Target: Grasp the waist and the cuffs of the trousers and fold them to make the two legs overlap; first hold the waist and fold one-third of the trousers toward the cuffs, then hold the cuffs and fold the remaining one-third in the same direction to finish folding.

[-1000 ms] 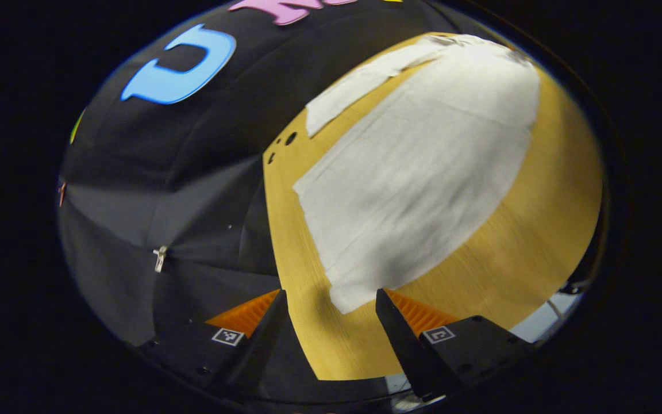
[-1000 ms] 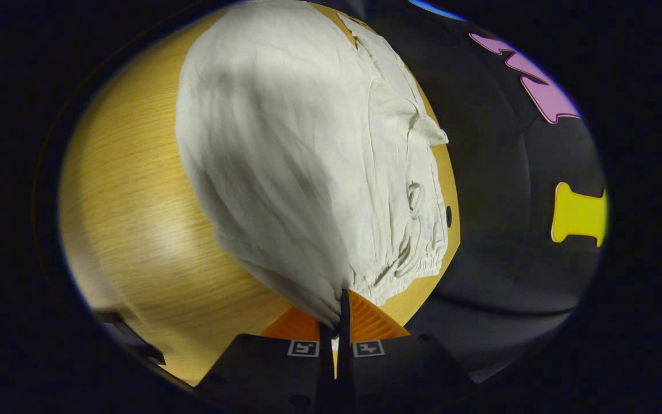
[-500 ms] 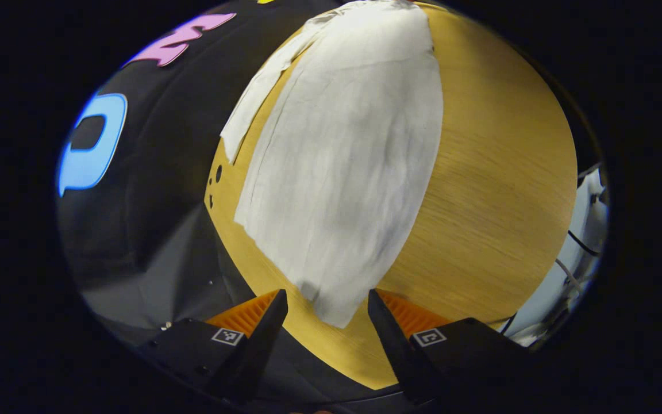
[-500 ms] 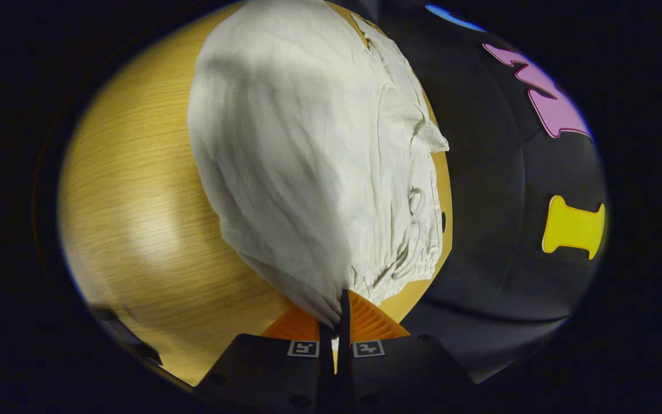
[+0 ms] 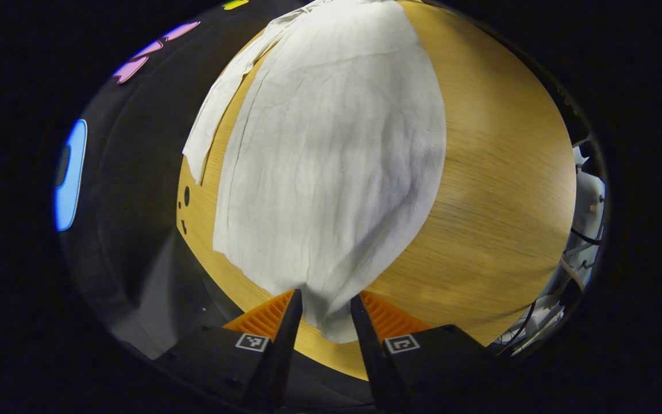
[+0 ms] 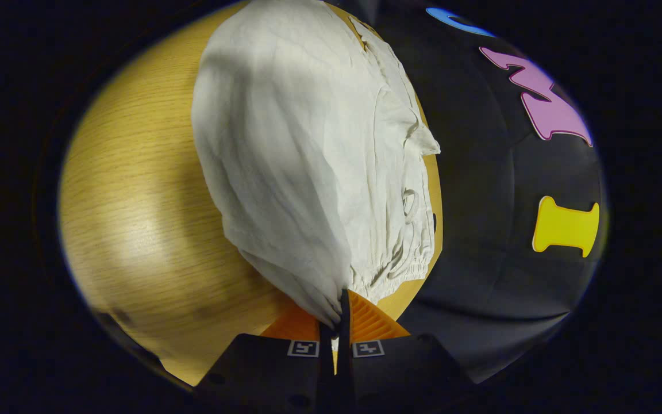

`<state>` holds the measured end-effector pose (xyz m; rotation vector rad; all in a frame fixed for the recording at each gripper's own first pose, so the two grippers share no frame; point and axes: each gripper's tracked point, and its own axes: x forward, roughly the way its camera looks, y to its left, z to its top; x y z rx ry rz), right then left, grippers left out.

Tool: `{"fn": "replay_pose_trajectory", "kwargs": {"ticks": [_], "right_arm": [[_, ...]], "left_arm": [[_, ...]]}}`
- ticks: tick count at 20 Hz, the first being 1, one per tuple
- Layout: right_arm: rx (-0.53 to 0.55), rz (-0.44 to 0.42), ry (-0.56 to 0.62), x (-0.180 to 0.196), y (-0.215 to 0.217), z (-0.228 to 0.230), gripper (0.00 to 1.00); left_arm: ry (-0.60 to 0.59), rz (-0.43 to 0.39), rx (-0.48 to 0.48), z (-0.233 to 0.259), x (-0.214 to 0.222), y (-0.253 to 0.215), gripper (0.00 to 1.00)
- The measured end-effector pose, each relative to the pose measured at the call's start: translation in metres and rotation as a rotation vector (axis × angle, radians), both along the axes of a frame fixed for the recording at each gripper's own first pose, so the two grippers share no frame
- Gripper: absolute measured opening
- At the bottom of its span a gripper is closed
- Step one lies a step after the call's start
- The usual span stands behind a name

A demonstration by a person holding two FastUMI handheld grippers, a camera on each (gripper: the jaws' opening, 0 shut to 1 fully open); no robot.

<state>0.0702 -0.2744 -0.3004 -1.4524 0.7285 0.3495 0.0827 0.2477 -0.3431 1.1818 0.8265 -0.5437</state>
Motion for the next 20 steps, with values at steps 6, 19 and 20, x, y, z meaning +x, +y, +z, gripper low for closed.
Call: {"fn": "replay_pose_trajectory", "kwargs": {"ticks": [6, 19, 20], "right_arm": [[-0.004, -0.005, -0.003, 0.0, 0.0, 0.0, 0.06], [0.11, -0.214, -0.199, 0.014, -0.002, 0.038, 0.06], [0.132, -0.238, -0.228, 0.018, -0.001, 0.044, 0.06]], "left_arm": [[-0.014, 0.078, 0.021, -0.007, 0.006, 0.003, 0.07], [-0.418, 0.358, -0.055, 0.045, 0.04, -0.01, 0.05], [-0.442, 0.365, -0.068, 0.053, 0.048, -0.012, 0.05]]}}
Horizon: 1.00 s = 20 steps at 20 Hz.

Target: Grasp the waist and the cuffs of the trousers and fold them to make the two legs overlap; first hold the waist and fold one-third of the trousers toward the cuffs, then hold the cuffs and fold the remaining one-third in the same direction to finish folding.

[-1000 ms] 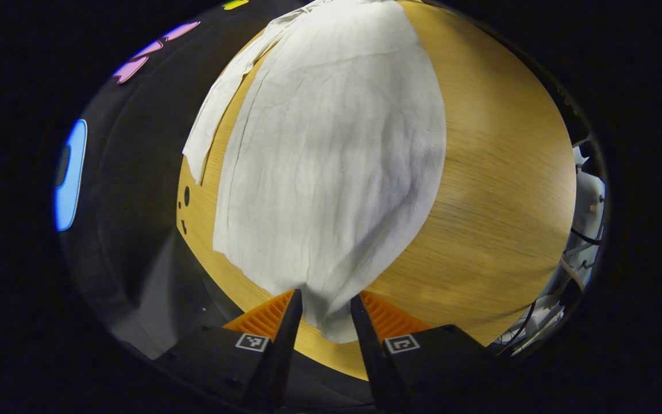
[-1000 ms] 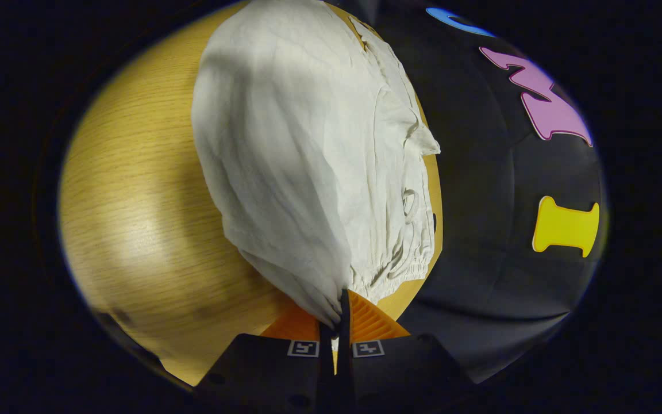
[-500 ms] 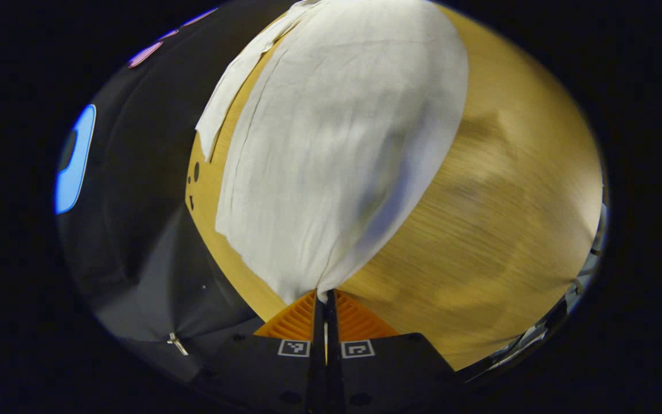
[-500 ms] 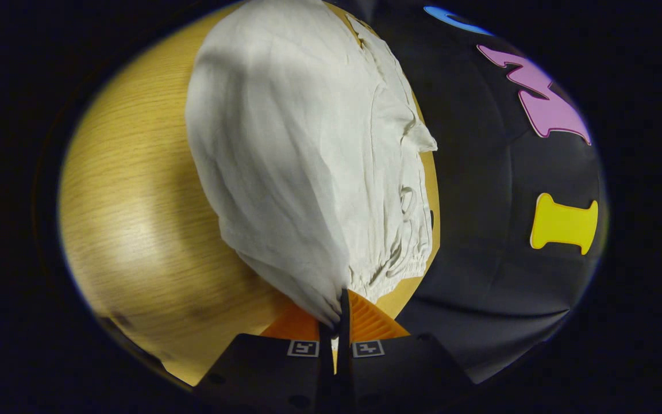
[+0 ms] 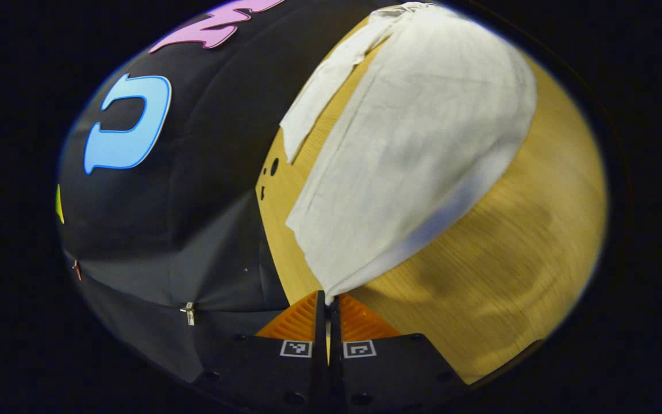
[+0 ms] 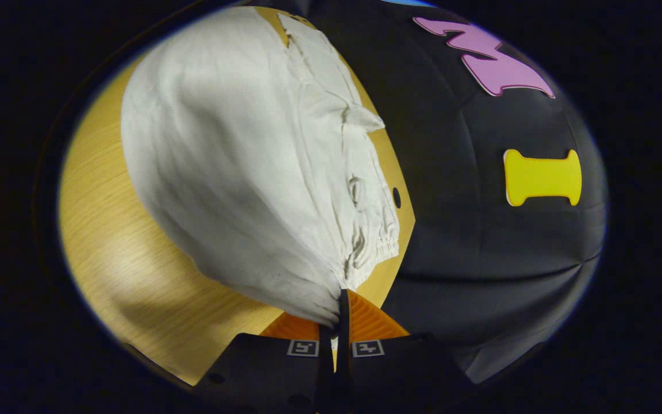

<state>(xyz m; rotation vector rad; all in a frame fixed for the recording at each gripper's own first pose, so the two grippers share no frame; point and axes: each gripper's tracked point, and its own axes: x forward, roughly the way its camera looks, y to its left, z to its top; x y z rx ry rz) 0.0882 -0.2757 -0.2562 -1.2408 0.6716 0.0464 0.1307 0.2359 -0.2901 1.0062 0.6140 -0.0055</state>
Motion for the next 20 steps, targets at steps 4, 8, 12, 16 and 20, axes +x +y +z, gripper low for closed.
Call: {"fn": "replay_pose_trajectory", "kwargs": {"ticks": [4, 8, 12, 16, 20], "right_arm": [[0.105, -0.103, -0.111, 0.017, 0.001, 0.028, 0.06], [0.196, -0.171, -0.217, 0.052, 0.0, 0.055, 0.06], [0.293, -0.229, -0.312, 0.091, 0.005, 0.08, 0.06], [0.396, -0.313, -0.4, 0.129, 0.002, 0.097, 0.06], [0.509, -0.407, -0.459, 0.171, -0.003, 0.1, 0.06]], "left_arm": [[-0.104, -0.003, -0.022, 0.044, 0.03, -0.008, 0.05], [-0.184, -0.008, -0.041, 0.085, 0.067, -0.017, 0.05], [-0.231, -0.022, -0.035, 0.12, 0.115, -0.021, 0.05], [-0.303, -0.018, -0.067, 0.157, 0.188, -0.019, 0.05], [-0.368, 0.023, -0.152, 0.183, 0.264, -0.017, 0.05]]}}
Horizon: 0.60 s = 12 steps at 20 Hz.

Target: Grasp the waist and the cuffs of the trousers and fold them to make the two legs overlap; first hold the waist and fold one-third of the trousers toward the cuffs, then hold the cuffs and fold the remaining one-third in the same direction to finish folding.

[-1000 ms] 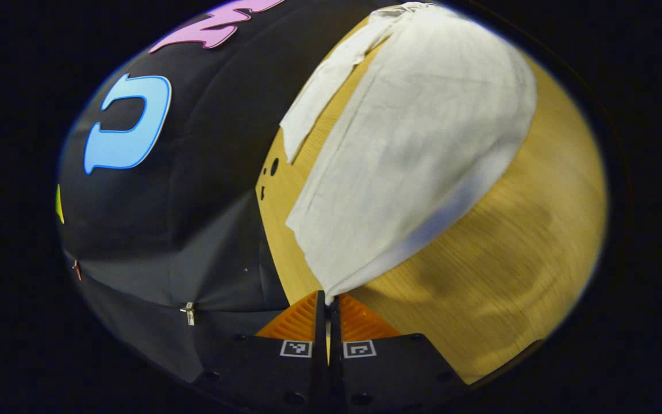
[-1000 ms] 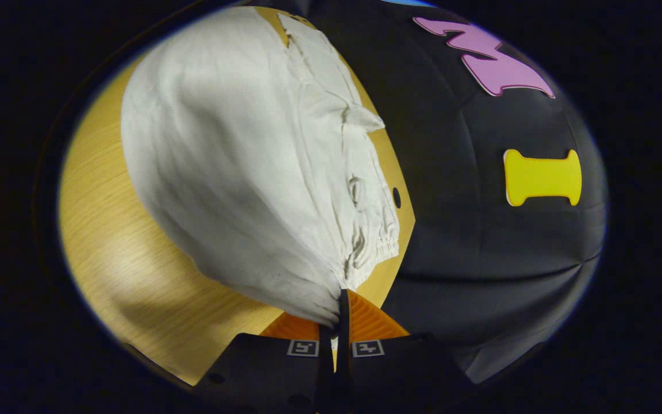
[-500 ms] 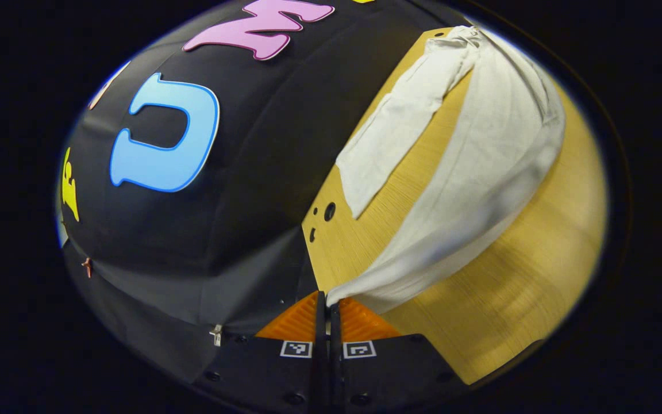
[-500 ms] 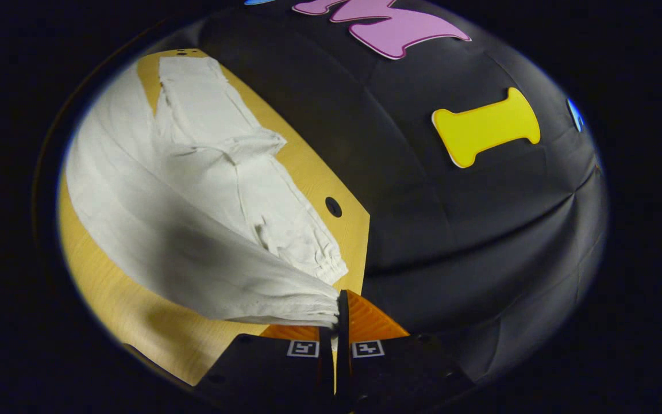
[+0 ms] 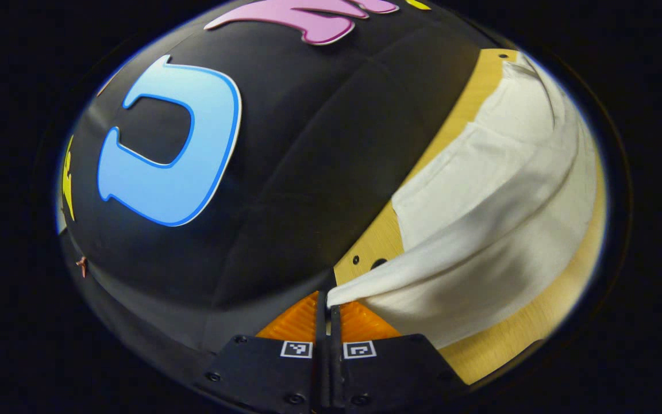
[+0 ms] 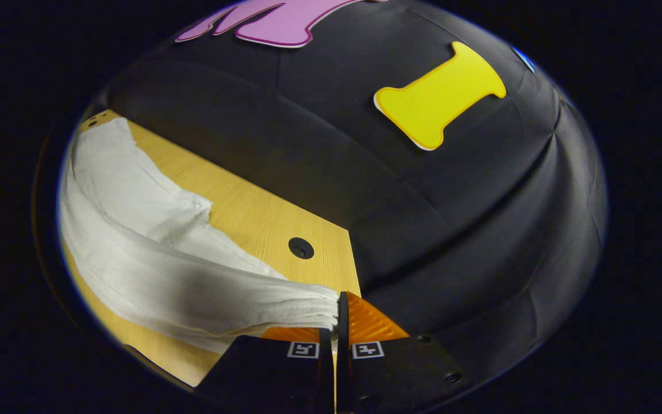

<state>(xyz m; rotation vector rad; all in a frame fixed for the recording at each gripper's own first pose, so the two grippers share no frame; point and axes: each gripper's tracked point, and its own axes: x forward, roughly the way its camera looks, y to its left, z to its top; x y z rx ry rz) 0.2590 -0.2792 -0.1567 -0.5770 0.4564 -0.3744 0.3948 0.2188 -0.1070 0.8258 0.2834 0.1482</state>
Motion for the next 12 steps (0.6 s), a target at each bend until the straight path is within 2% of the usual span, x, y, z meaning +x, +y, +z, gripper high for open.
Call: {"fn": "replay_pose_trajectory", "kwargs": {"ticks": [6, 12], "right_arm": [[0.126, -0.059, -0.101, 0.069, -0.006, 0.02, 0.06], [0.261, -0.104, -0.136, 0.125, -0.019, 0.012, 0.06]], "left_arm": [[-0.011, -0.015, 0.006, -0.004, 0.09, -0.011, 0.05], [0.018, -0.017, -0.048, -0.029, 0.145, -0.024, 0.05]]}}
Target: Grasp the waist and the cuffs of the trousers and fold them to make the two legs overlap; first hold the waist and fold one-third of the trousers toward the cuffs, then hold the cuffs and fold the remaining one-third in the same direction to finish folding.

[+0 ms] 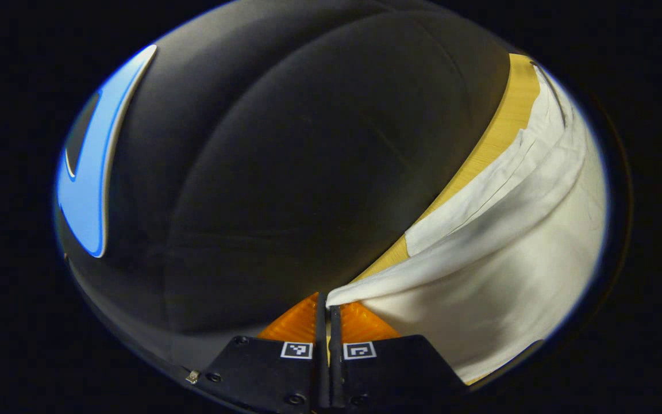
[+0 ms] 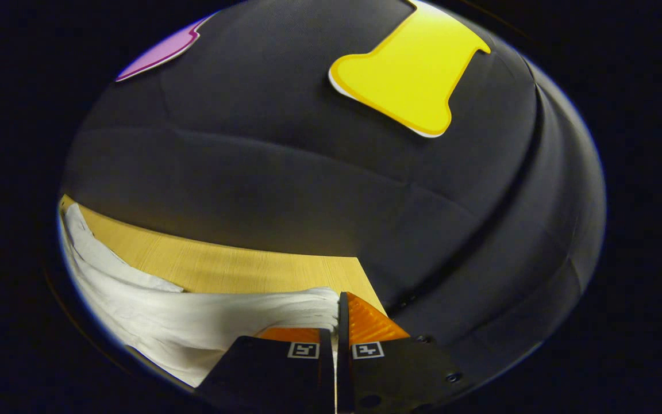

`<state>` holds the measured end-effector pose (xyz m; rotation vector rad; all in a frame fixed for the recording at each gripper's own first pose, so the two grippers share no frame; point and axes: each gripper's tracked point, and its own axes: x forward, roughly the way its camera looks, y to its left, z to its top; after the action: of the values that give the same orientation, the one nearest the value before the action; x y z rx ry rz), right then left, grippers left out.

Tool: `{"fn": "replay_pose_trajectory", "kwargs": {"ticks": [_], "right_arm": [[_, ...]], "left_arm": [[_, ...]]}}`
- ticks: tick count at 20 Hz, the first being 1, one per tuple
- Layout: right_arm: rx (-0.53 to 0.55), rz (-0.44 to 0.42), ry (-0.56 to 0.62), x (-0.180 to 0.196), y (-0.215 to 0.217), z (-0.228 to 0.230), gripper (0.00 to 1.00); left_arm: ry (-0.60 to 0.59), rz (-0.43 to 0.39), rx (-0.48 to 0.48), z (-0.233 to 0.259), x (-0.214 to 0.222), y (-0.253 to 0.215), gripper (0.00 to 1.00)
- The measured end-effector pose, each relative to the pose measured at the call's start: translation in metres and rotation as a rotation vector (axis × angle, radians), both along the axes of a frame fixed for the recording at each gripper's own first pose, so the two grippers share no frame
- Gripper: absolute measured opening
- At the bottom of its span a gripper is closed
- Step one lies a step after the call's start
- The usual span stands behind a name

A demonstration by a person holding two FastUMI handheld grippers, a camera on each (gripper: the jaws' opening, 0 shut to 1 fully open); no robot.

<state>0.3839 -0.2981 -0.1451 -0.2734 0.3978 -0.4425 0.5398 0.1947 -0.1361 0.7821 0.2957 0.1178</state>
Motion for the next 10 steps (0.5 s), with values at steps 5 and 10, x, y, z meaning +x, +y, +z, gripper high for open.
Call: {"fn": "replay_pose_trajectory", "kwargs": {"ticks": [5, 10], "right_arm": [[0.194, -0.032, 0.083, -0.002, -0.002, -0.04, 0.38], [0.267, -0.06, -0.014, -0.027, -0.007, -0.025, 0.98]], "left_arm": [[0.061, -0.004, -0.116, -0.039, 0.002, -0.019, 0.11], [0.015, 0.057, -0.332, -0.046, -0.022, -0.007, 0.96]]}}
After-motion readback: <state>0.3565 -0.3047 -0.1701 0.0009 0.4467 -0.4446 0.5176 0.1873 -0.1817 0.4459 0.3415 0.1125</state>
